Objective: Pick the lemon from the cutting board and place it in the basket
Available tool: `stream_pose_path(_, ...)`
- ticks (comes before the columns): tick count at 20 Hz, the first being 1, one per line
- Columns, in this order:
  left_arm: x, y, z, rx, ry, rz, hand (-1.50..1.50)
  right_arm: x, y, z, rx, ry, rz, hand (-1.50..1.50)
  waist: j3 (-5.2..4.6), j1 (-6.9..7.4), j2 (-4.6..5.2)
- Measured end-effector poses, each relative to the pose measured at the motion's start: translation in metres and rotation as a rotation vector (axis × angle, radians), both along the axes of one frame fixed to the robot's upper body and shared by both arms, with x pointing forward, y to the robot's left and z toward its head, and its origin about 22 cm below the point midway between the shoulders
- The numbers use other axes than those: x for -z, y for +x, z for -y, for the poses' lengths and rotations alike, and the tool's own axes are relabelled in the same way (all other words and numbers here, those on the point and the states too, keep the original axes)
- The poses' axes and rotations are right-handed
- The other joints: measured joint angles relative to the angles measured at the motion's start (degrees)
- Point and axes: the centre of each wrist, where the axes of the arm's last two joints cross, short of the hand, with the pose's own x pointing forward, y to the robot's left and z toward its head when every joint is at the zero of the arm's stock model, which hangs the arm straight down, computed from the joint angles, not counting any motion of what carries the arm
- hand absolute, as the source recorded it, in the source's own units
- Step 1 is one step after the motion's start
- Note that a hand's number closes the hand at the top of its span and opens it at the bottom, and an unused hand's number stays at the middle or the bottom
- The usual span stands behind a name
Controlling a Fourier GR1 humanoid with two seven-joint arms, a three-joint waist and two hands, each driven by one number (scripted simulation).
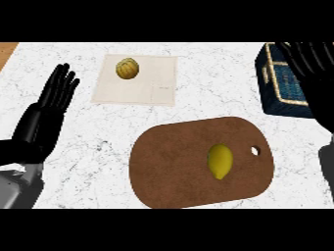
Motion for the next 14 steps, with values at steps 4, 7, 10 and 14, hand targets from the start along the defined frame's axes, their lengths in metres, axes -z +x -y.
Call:
stream_pose_path(4, 0.021, -0.008, -0.014, -0.069, -0.005, -0.129, 0.0, 0.017, 0.008, 0.015, 0.04, 0.059, 0.018, 1.5, 0.91, -0.76, -1.16)
stream_pose_path(7, 0.028, -0.007, -0.024, -0.127, 0.026, -0.232, 0.0, 0.016, 0.013, 0.031, 0.061, -0.003, 0.079, 1.5, 1.19, -0.79, -1.12)
stream_pose_path(10, 0.032, -0.007, -0.03, -0.141, 0.057, -0.303, 0.0, 0.021, 0.009, 0.008, -0.017, -0.22, 0.156, -1.5, 1.1, -0.36, -1.2)
stream_pose_path(14, 0.032, -0.002, -0.04, -0.165, 0.084, -0.369, 0.0, 0.047, -0.004, -0.051, -0.01, -0.33, 0.233, -1.5, 0.84, -0.77, -1.49)
